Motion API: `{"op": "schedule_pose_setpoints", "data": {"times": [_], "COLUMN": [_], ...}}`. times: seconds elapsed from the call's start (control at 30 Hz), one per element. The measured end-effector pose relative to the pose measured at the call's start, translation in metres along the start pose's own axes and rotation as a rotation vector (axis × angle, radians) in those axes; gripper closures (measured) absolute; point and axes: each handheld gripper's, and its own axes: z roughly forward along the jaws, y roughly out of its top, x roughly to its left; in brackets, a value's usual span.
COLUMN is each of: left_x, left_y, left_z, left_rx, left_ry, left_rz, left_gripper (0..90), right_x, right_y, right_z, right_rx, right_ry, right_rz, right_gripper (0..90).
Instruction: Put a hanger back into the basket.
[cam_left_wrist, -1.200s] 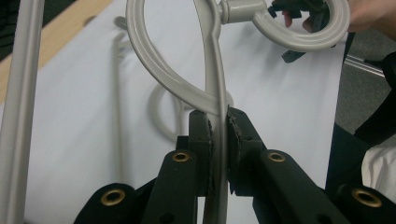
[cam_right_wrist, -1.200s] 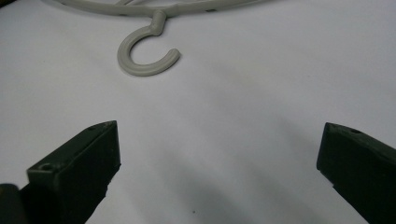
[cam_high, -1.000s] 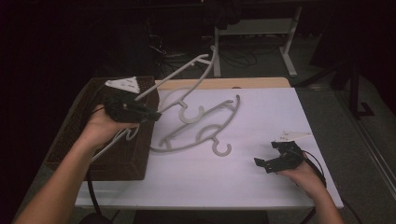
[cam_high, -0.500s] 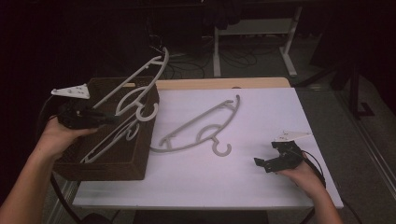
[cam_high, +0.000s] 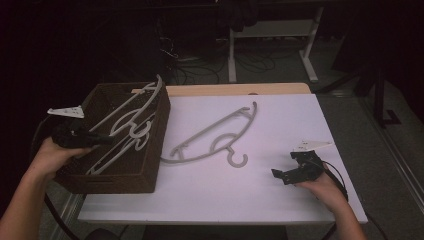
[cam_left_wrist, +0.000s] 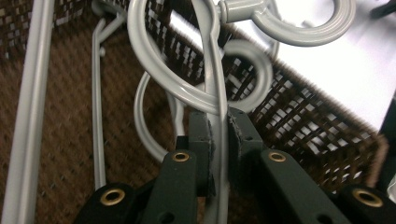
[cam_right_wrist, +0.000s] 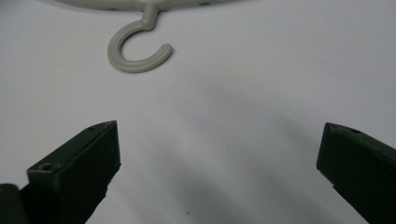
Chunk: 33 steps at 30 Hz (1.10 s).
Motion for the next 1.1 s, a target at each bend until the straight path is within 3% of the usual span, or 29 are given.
{"op": "schedule_pose_setpoints", "data": {"times": [0.23,0.53,0.67,0.8,1.0,1.1], "left_x": [0.009,0.018,0.017,0.018,0.013,0.009], "left_y": [-0.008,-0.019,-0.019,-0.019,-0.013,-0.009], "left_z": [0.006,0.014,0.012,0.012,0.008,0.007], "left_rx": [0.025,0.097,0.072,0.063,-0.007,-0.029], "left_ry": [-0.003,0.021,0.047,0.067,0.068,0.064], "left_rz": [-0.025,-0.048,-0.042,-0.058,-0.07,-0.07], "left_gripper": [81.6,80.6,58.9,45.3,31.1,28.9], "right_x": [0.0,0.0,0.0,0.0,0.0,0.0], "right_y": [0.0,0.0,0.0,0.0,0.0,0.0], "right_z": [0.0,0.0,0.0,0.0,0.0,0.0], "right_rx": [0.001,0.0,-0.001,-0.002,0.0,-0.001], "right_ry": [0.0,0.0,0.0,-0.001,0.0,0.001], "right_rz": [-0.001,-0.001,0.002,0.001,0.004,0.003], "right_gripper": [0.0,0.0,0.0,0.0,0.0,0.0]}}
